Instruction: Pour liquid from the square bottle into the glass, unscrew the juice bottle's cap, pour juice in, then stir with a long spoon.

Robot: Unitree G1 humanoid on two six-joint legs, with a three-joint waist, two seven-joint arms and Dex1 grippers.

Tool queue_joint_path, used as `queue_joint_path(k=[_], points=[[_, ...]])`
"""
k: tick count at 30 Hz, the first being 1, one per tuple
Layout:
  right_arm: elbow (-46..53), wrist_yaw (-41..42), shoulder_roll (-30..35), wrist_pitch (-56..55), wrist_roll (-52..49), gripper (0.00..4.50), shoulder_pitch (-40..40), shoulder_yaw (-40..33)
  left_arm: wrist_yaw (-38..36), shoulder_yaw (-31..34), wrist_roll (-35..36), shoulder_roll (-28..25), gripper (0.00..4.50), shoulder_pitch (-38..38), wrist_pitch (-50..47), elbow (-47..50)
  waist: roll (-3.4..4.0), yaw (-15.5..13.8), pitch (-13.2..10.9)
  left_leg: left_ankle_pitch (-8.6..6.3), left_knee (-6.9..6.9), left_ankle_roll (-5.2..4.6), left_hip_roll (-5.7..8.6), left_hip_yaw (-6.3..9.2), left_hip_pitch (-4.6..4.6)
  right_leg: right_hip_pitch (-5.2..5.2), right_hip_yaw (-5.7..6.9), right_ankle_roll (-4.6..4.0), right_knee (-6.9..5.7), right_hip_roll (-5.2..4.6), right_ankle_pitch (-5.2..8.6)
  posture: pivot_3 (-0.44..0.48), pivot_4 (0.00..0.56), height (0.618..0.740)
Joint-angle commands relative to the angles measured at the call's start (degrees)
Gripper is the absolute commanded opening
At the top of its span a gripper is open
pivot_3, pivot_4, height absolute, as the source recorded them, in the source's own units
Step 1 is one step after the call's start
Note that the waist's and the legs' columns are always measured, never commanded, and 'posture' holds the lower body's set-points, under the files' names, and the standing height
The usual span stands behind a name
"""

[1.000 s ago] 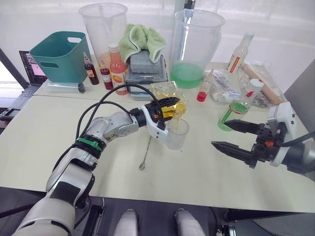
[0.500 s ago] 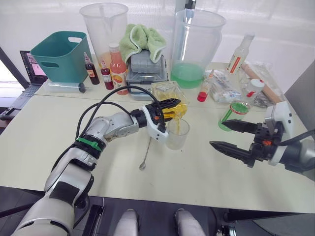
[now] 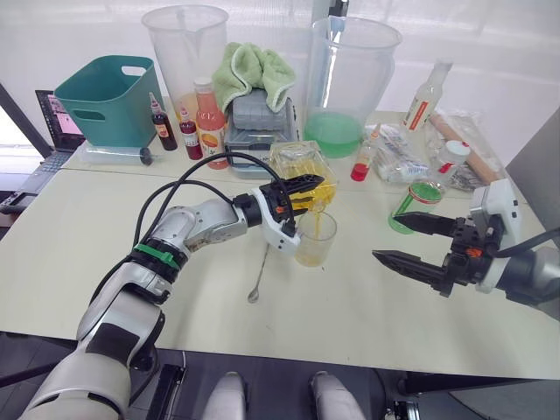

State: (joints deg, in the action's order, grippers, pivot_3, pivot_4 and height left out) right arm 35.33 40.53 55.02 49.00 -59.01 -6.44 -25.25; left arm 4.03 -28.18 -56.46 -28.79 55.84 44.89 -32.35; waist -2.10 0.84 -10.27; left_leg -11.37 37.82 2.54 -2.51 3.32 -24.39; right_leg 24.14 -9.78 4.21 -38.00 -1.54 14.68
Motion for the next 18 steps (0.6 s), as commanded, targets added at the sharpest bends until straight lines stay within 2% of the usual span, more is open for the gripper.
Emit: queue_joint_path(k=[1, 6, 18], points=[[0.3, 0.1, 0.0, -1.4, 0.1, 4.5, -0.9, -0.5, 3.2, 1.9, 1.0, -0.1, 2.82, 3.0, -0.6, 4.0, 0.0, 0.0, 0.0, 0.0, 0.0, 0.0, 0.0, 0.0, 0.0, 0.0, 0.0, 0.0, 0.0, 0.0, 0.0, 0.0, 0.15, 0.728], [0.3, 0.2, -0.2, -1.4, 0.3, 4.5, -0.9, -0.4, 2.6, 2.3, 2.0, 0.4, 2.82, 3.1, -1.1, 3.5, 0.0, 0.0, 0.0, 0.0, 0.0, 0.0, 0.0, 0.0, 0.0, 0.0, 0.0, 0.0, -0.01, 0.0, 0.0, 0.0, 0.15, 0.728], [-0.4, 1.2, -0.5, -2.1, 1.9, 4.5, -0.9, 1.1, -4.8, 4.6, 14.7, 0.8, 2.82, 2.7, -0.5, 1.2, 0.0, 0.1, 0.0, 0.0, 0.0, 0.0, 0.0, 0.0, 0.01, 0.01, 0.0, 0.0, -0.03, 0.01, 0.0, 0.0, 0.15, 0.728]])
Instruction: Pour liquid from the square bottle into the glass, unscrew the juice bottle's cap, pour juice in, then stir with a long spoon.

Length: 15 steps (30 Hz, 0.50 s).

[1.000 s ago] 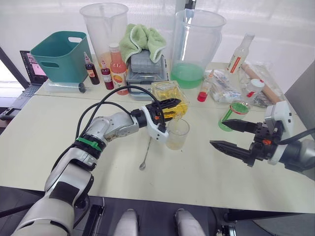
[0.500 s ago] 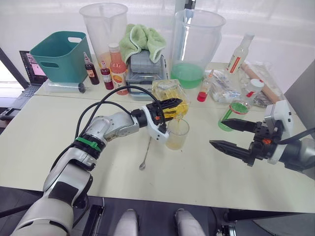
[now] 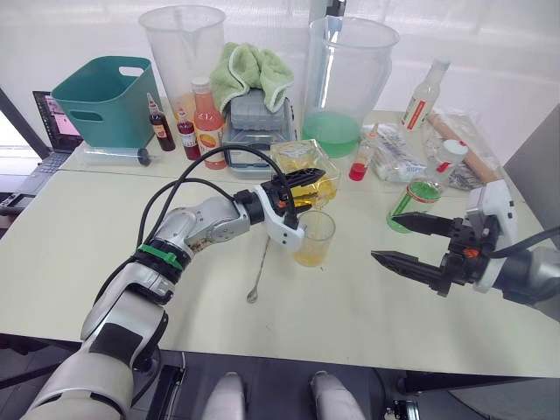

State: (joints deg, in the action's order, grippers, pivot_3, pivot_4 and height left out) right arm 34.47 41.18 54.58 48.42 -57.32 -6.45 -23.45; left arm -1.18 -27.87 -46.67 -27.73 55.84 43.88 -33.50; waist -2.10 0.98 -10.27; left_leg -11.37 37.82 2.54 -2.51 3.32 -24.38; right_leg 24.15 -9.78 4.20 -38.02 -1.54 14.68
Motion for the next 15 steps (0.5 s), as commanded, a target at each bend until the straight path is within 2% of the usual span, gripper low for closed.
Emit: queue_joint_path(k=[1, 8, 15], points=[[0.3, 0.7, 0.0, -1.6, 0.3, 4.5, -1.0, -0.5, -0.1, 4.5, 5.7, -0.3, 2.82, 2.7, 0.5, 2.4, 0.0, 0.0, 0.0, 0.0, 0.0, 0.0, 0.0, 0.0, -0.01, 0.0, 0.0, 0.0, 0.0, 0.0, 0.0, 0.0, 0.15, 0.728], [-1.1, 2.3, 0.3, -1.5, 1.2, 4.5, -3.0, 1.5, -9.8, 9.4, 20.5, 1.0, 2.82, 0.8, -4.5, 3.9, 0.0, 0.1, 0.0, 0.0, 0.01, 0.0, 0.0, 0.0, 0.01, -0.01, 0.0, 0.0, -0.01, 0.0, 0.0, 0.0, 0.15, 0.728], [-3.6, 4.3, -0.4, -2.0, 0.2, 4.5, -8.7, 3.8, -21.6, 18.6, 39.2, 2.4, 2.82, -3.6, -22.5, 12.1, 0.01, 0.9, 0.0, 0.0, 0.01, 0.0, -0.01, 0.02, 0.02, 0.01, 0.0, -0.01, -0.05, 0.01, 0.0, 0.0, 0.15, 0.728]])
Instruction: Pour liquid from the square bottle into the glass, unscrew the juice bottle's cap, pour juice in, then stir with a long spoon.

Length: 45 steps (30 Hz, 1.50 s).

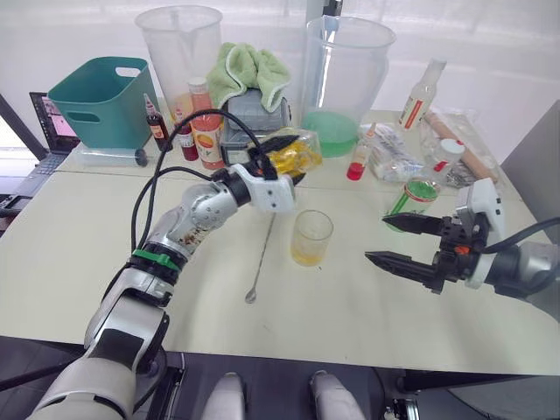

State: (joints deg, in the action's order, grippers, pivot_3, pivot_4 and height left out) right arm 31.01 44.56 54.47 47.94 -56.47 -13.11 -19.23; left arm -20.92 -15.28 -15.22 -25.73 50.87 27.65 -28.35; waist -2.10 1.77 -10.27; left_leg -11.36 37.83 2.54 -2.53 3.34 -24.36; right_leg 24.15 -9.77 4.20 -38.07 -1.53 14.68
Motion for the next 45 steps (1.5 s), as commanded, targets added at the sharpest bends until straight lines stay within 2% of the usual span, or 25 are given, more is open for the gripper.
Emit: queue_joint_path(k=[1, 4, 7, 17, 25, 34, 36, 38, 45], points=[[-0.6, 1.3, -0.5, -1.6, -0.8, 4.5, -3.0, -0.1, -3.0, 7.7, 10.5, 0.7, 2.82, 0.9, -10.2, 8.4, 0.0, 0.2, 0.0, 0.0, 0.0, 0.0, 0.0, 0.01, -0.01, 0.0, 0.0, 0.0, 0.0, 0.0, 0.0, 0.0, 0.15, 0.728], [-1.8, 2.8, -0.9, -1.6, -0.6, 4.5, -5.3, 1.3, -4.4, 12.9, 17.2, 1.2, 2.82, -0.5, -20.7, 12.1, 0.0, 0.5, 0.0, 0.0, 0.01, 0.0, 0.0, 0.04, -0.03, 0.0, 0.02, 0.0, 0.01, 0.0, 0.0, 0.0, 0.15, 0.728], [-3.1, 3.8, -1.2, -1.6, 0.2, 4.5, -7.2, 2.9, -3.0, 17.3, 20.8, 0.8, 2.82, -1.4, -29.7, 14.0, 0.0, 0.7, 0.0, 0.0, 0.01, 0.0, 0.0, 0.05, -0.02, 0.0, 0.03, 0.0, 0.01, 0.01, 0.0, 0.0, 0.15, 0.728], [-5.3, 6.6, -2.3, -2.3, 2.4, 4.5, -9.5, 5.5, 4.7, 27.8, 24.7, -0.2, 2.82, -4.2, -47.7, 16.9, 0.0, 0.7, 0.0, 0.0, 0.02, 0.0, 0.0, 0.08, -0.02, 0.0, 0.05, 0.0, 0.02, 0.0, 0.0, 0.0, 0.15, 0.728], [-5.3, 7.0, -2.3, -2.5, 3.4, 4.5, -9.4, 6.0, 4.7, 30.5, 26.8, 0.8, 2.82, -7.4, -48.8, 13.9, -0.01, 0.3, 0.0, 0.0, 0.02, 0.01, 0.01, 0.09, -0.03, -0.02, 0.08, 0.0, 0.04, -0.02, 0.0, 0.0, 0.15, 0.728], [-4.8, 6.7, -2.3, -2.4, 3.6, 4.5, -8.6, 5.4, 5.9, 29.6, 25.5, 0.3, 2.82, -7.7, -49.4, 12.0, -0.02, 0.6, 0.0, 0.0, 0.02, 0.01, 0.0, 0.09, 0.0, -0.02, 0.08, -0.01, 0.03, -0.01, 0.0, 0.0, 0.15, 0.728], [-4.9, 6.6, -2.3, -2.4, 3.7, 4.5, -8.7, 5.5, 5.9, 29.8, 25.6, 0.2, 3.86, -7.6, -49.2, 12.1, -0.02, 0.7, 0.0, 0.0, 0.02, 0.01, 0.0, 0.09, 0.0, -0.02, 0.08, -0.01, 0.03, -0.01, -0.01, 0.0, 0.15, 0.728], [-5.0, 6.7, -2.3, -2.4, 3.8, 4.5, -8.8, 5.6, 5.5, 29.6, 25.6, 0.0, 4.44, -7.4, -48.4, 12.7, -0.02, 0.7, 0.0, 0.0, 0.02, 0.01, 0.0, 0.09, 0.03, -0.04, 0.08, -0.01, 0.02, -0.01, -0.01, 0.0, 0.15, 0.728], [-4.7, 6.3, -2.2, -1.7, 3.5, 4.5, -9.3, 5.7, 5.8, 29.8, 26.1, -0.1, 4.48, -4.9, -43.9, 17.3, -0.02, 0.6, 0.0, 0.0, 0.02, 0.01, 0.0, 0.09, 0.03, -0.07, 0.08, -0.01, 0.03, -0.01, -0.01, 0.0, 0.15, 0.728]])
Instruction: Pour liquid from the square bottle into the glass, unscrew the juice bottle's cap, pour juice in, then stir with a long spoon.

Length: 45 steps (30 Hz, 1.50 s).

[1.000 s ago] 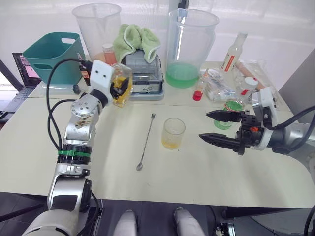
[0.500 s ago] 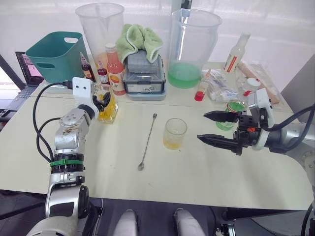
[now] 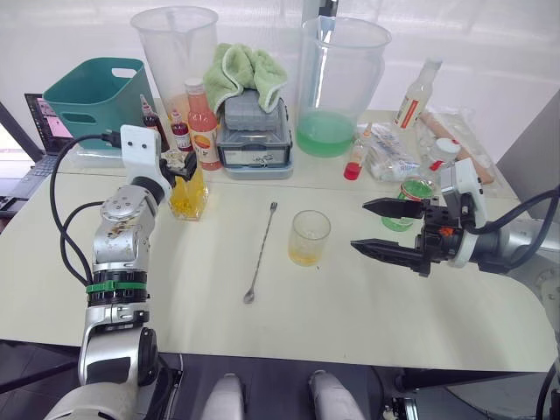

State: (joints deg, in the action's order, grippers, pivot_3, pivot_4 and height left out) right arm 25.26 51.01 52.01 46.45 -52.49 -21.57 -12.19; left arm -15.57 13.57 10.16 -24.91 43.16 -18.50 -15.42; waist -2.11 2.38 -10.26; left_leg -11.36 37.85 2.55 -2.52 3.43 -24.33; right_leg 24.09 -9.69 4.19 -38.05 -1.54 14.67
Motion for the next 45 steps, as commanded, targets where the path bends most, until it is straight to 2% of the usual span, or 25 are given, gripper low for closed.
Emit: queue_joint_path(k=[1, 5, 9, 12, 16, 20, 23, 27, 31, 34, 36, 39, 42, 45], points=[[1.1, -0.1, 0.3, -0.2, -0.6, 4.5, -0.9, -1.4, 0.2, 0.7, 0.7, -1.1, 4.48, 3.6, 2.6, 5.1, 0.0, -0.1, 0.0, 0.0, 0.0, 0.0, 0.0, 0.0, 0.0, 0.0, 0.0, 0.0, 0.0, 0.0, 0.0, 0.0, 0.15, 0.728], [1.2, -0.3, 0.4, 0.0, -0.9, 4.5, -1.1, -1.6, -1.0, 0.0, 1.2, -1.6, 4.48, 7.1, 2.4, 6.9, 0.0, 0.0, 0.0, 0.0, 0.0, 0.0, 0.0, 0.0, 0.01, -0.01, 0.0, 0.0, 0.01, 0.0, 0.0, 0.0, 0.15, 0.728], [1.0, -0.6, 0.3, 0.2, -1.4, 4.5, -1.0, -1.9, -12.2, -3.5, 8.8, -3.8, 4.48, 9.7, -9.3, 12.7, 0.0, 0.1, 0.0, 0.0, 0.0, 0.0, 0.0, 0.0, 0.01, -0.01, 0.0, 0.01, 0.01, 0.01, 0.0, 0.0, 0.15, 0.728], [0.9, -1.1, 0.1, 0.0, -1.4, 4.5, -0.8, -2.1, -16.2, -3.9, 12.7, -6.0, 4.48, 8.1, -15.6, 16.5, 0.0, 0.3, 0.0, 0.0, 0.0, 0.0, -0.01, -0.01, 0.02, -0.01, 0.0, 0.02, 0.02, 0.01, 0.01, 0.0, 0.15, 0.728], [1.3, -2.6, -1.5, -0.7, -1.1, 4.5, 0.3, -2.2, -24.1, -3.3, 18.4, -9.7, 4.48, 2.0, -20.0, 21.8, 0.01, 1.0, 0.0, 0.0, -0.01, 0.0, -0.07, -0.01, 0.09, -0.02, 0.0, 0.0, -0.03, 0.07, 0.01, 0.0, 0.15, 0.728], [2.0, -3.3, -2.2, -2.1, 0.4, 4.5, 3.1, -3.0, -29.4, -3.7, 20.9, -14.8, 4.48, -6.0, -22.0, 28.4, 0.0, 1.6, 0.0, 0.0, -0.03, 0.0, -0.1, -0.01, 0.05, 0.01, 0.0, -0.01, -0.02, 0.09, 0.02, 0.0, 0.15, 0.728], [2.7, -3.8, -2.8, -3.5, 1.5, 4.5, 5.2, -3.6, -32.2, -4.7, 17.1, -19.7, 4.48, -12.0, -17.9, 29.9, 0.0, 1.6, 0.0, 0.0, -0.03, 0.0, -0.1, -0.02, 0.06, 0.0, 0.0, -0.01, -0.01, 0.08, 0.03, 0.0, 0.15, 0.728], [3.4, -4.6, -3.4, -5.1, 2.6, 4.5, 7.3, -5.1, -33.0, 0.4, 19.7, -19.3, 4.48, -16.7, -13.9, 30.4, 0.0, 1.3, 0.0, 0.0, -0.02, 0.0, -0.1, -0.04, 0.08, -0.03, 0.0, 0.15, 0.02, 0.08, 0.13, 0.0, 0.15, 0.728], [3.0, -5.5, -3.8, -8.3, 6.3, 4.5, 12.0, -7.1, -37.4, 4.2, 24.1, -20.1, 4.48, -21.0, -14.5, 28.7, 0.0, 1.2, 0.0, 0.0, -0.02, 0.0, -0.11, -0.04, 0.08, -0.03, 0.0, 0.15, 0.04, 0.07, 0.15, 0.0, 0.15, 0.728], [-0.1, -6.2, -5.1, -6.1, 4.3, 4.5, 16.4, -10.0, -45.1, 6.9, 25.3, -21.0, 4.48, -28.2, -10.5, 24.8, 0.01, 1.4, 0.0, -0.01, -0.03, 0.0, -0.12, -0.07, 0.09, -0.02, 0.0, 0.13, 0.03, 0.07, 0.17, 0.0, 0.15, 0.728], [-2.6, -6.3, -6.0, -6.1, 4.6, 4.5, 19.3, -11.6, -49.6, 7.8, 23.4, -21.6, 4.48, -32.4, -4.7, 20.2, 0.02, 1.6, 0.0, -0.01, -0.07, 0.0, -0.14, -0.11, 0.16, -0.03, -0.01, 0.06, 0.03, 0.08, 0.21, 0.0, 0.15, 0.728], [-5.6, -5.5, -7.7, -9.2, 6.9, 4.5, 24.0, -13.7, -51.2, 9.2, 21.9, -21.8, 4.48, -33.8, 0.1, 12.2, 0.0, 1.5, 0.0, -0.01, -0.09, -0.01, -0.21, -0.15, 0.19, 0.0, 0.0, -0.04, 0.02, 0.14, 0.26, 0.0, 0.15, 0.728], [-11.3, -4.7, -9.9, -14.4, 10.2, 4.5, 28.8, -17.0, -53.0, 10.4, 20.0, -22.4, 4.48, -35.1, 5.7, 4.5, 0.0, 1.3, 0.0, 0.0, -0.06, 0.01, -0.22, -0.18, 0.2, -0.04, -0.01, 0.22, 0.05, 0.13, 0.41, 0.0, 0.15, 0.728], [-13.9, -3.1, -10.8, -18.1, 12.1, 4.5, 32.0, -18.6, -54.6, 10.4, 18.8, -23.0, 4.48, -35.9, 9.0, 0.3, 0.0, 1.2, 0.0, -0.01, -0.05, 0.01, -0.22, -0.21, 0.22, -0.06, -0.01, 0.25, 0.07, 0.11, 0.43, 0.0, 0.15, 0.728]])
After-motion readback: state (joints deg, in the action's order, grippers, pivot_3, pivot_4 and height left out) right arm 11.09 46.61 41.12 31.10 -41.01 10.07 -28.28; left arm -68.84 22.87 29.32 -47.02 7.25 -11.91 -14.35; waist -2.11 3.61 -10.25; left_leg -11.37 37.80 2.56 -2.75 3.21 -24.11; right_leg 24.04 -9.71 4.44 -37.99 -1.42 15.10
